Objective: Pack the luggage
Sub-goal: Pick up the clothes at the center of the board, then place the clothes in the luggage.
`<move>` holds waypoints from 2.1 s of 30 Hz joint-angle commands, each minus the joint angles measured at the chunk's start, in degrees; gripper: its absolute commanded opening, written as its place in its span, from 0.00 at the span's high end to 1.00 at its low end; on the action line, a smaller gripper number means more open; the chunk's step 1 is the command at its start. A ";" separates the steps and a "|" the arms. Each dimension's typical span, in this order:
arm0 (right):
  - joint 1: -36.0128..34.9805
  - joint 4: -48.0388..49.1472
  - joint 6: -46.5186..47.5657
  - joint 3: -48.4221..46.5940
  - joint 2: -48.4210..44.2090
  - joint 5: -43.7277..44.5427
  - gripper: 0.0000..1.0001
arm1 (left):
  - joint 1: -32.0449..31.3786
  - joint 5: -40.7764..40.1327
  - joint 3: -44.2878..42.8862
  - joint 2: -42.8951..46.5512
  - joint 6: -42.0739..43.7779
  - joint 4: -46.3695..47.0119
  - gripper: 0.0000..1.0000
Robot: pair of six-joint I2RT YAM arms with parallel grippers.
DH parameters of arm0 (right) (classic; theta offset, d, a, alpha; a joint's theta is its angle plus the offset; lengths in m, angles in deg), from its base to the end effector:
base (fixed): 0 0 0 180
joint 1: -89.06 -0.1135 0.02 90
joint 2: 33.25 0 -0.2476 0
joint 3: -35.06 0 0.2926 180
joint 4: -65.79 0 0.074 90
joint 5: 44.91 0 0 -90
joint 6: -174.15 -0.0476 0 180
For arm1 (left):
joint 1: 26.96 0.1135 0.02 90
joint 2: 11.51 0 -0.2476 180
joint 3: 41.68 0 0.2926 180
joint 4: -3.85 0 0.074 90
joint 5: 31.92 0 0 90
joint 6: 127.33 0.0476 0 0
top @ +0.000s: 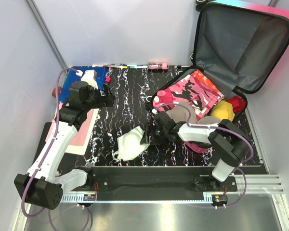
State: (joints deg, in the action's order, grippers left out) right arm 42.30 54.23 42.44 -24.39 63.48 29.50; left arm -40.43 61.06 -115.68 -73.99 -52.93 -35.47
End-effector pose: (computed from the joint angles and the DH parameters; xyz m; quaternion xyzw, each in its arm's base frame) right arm 0.2378 0.2715 0.0919 -0.0885 0.9245 0.3339 0.1610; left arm 0.2910 -0.0722 0.3348 -0.0025 0.8561 -0.1511 0.4942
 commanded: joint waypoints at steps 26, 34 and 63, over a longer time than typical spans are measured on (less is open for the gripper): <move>-0.61 -0.80 2.77 -4.85 4.53 4.34 1.00 | -0.24 -2.90 2.05 1.92 1.71 1.29 0.01; -0.70 -3.07 11.02 -3.89 -8.11 6.63 1.00 | -0.24 -2.81 2.23 2.19 1.71 1.29 0.01; 10.10 -52.30 27.90 -14.43 -38.18 52.07 1.00 | -0.24 -1.75 2.58 1.31 1.01 1.56 0.01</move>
State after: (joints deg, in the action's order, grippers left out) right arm 47.26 5.90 66.75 -36.23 29.86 72.67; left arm -40.43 59.27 -113.01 -73.14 -52.19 -35.75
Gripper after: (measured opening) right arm 0.014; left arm 0.984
